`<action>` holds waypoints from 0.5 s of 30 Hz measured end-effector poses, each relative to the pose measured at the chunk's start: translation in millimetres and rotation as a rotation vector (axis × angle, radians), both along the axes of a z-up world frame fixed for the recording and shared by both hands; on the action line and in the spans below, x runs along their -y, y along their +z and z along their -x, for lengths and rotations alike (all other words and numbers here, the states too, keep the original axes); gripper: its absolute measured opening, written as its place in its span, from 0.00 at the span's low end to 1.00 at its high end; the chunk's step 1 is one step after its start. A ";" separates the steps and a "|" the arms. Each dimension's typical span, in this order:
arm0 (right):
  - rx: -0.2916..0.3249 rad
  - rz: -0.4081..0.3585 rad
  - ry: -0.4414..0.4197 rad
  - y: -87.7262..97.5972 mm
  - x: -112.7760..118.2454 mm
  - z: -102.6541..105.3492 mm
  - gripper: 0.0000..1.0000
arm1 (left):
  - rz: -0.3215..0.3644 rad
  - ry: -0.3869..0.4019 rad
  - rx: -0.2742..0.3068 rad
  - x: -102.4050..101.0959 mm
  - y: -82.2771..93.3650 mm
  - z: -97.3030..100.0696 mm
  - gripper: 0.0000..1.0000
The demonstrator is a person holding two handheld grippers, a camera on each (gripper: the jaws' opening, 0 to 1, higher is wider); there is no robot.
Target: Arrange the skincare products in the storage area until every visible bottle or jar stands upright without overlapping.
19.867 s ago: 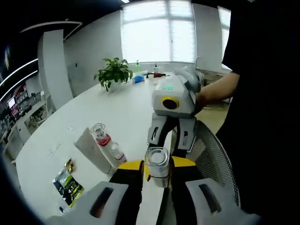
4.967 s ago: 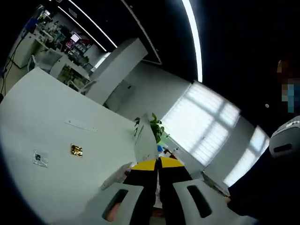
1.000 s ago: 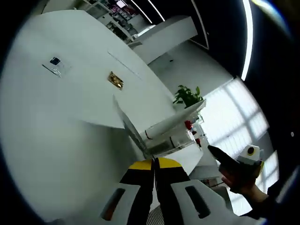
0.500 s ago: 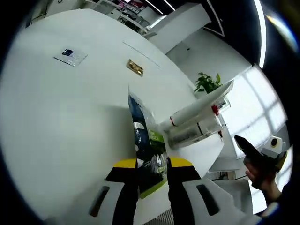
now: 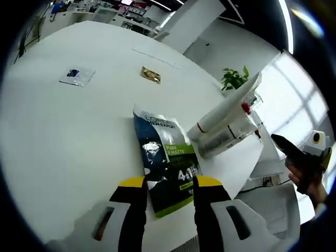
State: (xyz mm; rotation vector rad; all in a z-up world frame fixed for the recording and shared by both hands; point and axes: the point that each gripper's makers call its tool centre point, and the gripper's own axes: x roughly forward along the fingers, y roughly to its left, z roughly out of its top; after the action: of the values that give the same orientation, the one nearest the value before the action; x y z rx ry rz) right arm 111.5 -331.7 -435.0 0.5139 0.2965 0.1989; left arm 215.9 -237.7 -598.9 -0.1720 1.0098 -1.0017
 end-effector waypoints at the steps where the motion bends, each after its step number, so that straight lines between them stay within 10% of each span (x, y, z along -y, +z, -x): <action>1: 0.000 0.000 -0.001 0.0 0.2 0.2 0.99 | -0.009 -0.005 0.010 -1.5 -1.0 -0.5 0.31; 15: -0.016 0.003 0.009 -4.9 -4.5 0.6 0.99 | -0.035 -0.056 0.105 -8.1 9.1 -1.3 0.34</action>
State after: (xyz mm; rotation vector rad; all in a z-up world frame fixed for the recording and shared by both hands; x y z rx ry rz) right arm 110.9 -327.2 -440.0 0.5113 0.3145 0.2028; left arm 217.1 -229.6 -589.8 -0.0614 0.9398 -1.0326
